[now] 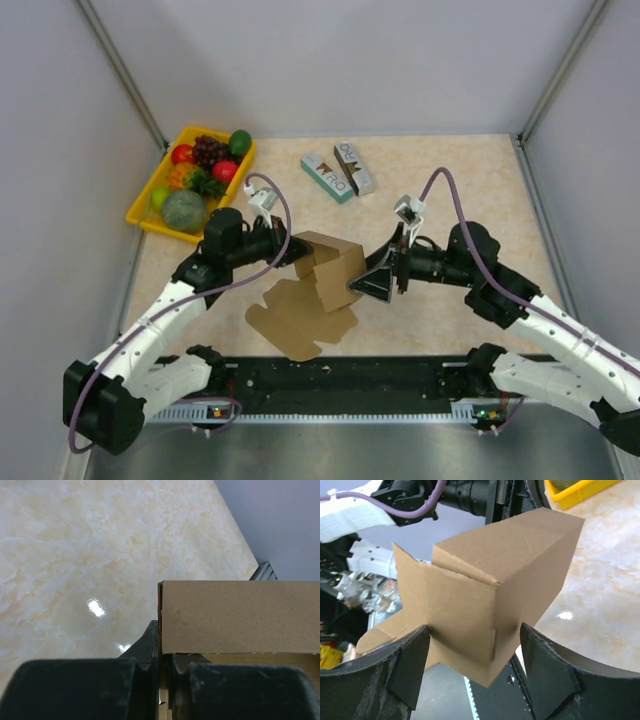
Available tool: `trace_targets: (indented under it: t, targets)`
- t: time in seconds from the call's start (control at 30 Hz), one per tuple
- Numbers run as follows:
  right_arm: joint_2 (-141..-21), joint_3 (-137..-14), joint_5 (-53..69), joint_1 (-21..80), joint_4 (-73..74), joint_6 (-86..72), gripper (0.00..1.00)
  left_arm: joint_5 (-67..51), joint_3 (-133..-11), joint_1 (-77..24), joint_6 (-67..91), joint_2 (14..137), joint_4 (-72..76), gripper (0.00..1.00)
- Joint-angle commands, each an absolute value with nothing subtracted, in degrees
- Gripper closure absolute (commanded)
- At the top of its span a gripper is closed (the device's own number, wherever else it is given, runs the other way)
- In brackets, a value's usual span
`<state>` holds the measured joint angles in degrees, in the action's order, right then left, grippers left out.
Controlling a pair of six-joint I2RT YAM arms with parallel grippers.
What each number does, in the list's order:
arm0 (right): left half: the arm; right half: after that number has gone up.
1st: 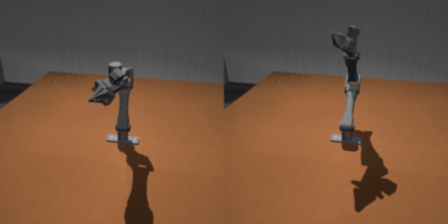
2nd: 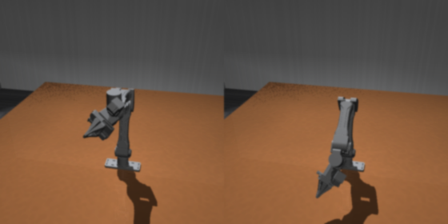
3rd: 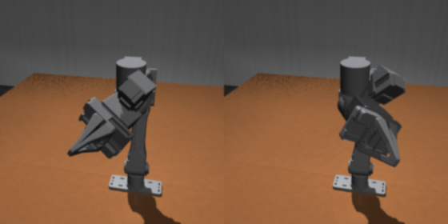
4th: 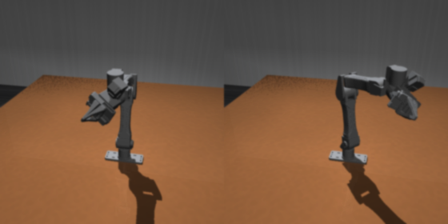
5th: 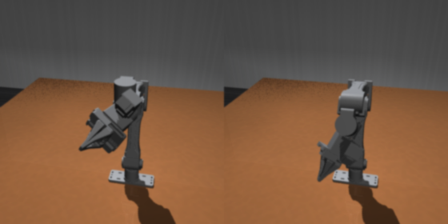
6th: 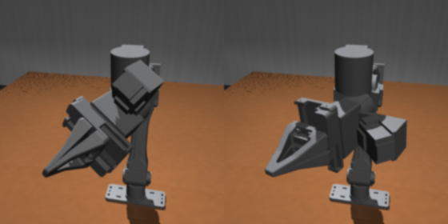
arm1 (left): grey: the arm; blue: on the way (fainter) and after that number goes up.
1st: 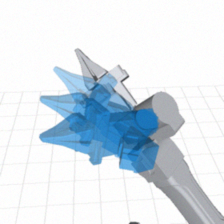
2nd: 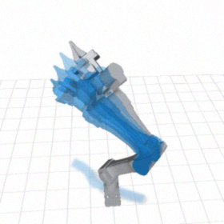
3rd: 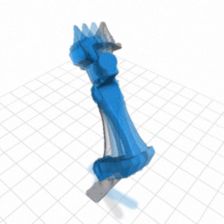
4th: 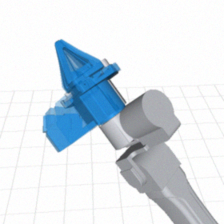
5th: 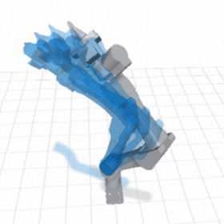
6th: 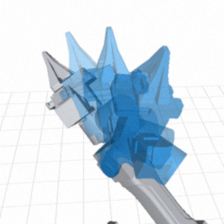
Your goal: Fold the paper box
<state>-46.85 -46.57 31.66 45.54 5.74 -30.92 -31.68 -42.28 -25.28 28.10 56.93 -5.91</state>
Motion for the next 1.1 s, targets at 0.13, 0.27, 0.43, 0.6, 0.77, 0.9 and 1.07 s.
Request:
trace_targets:
  t: [0.13,0.27,0.43,0.6,0.77,0.9,1.07]
  targets:
    - [-51.84,-57.12,-2.43,57.82,21.32,-22.41,0.28,-20.58,-44.65,-26.45,25.23,52.74,-9.75,1.00]
    - [-54.31,-59.94,-12.20,62.48,24.34,-22.32,0.28,-16.62,-45.00,-26.89,25.22,50.81,-11.34,1.00]
    - [-57.48,-62.57,-23.45,65.91,28.82,-22.41,0.29,-9.51,-46.40,-28.12,25.14,48.69,-14.93,1.00]
    - [-63.00,-65.30,-36.26,71.09,32.25,-23.20,0.30,-2.56,-49.03,-30.84,26.45,48.77,-17.66,1.00]
    - [-69.16,-69.59,-47.63,74.35,34.10,-22.42,0.34,5.69,-52.47,-36.11,26.63,51.15,-22.14,1.00]
    - [-71.19,-71.98,-50.01,74.62,35.42,-22.06,0.36,13.25,-53.70,-41.56,26.80,51.59,-23.73,1.00]
    - [-66.90,-70.85,-42.82,74.53,33.41,-21.10,0.36,17.66,-53.96,-43.50,27.07,52.03,-25.31,1.00]
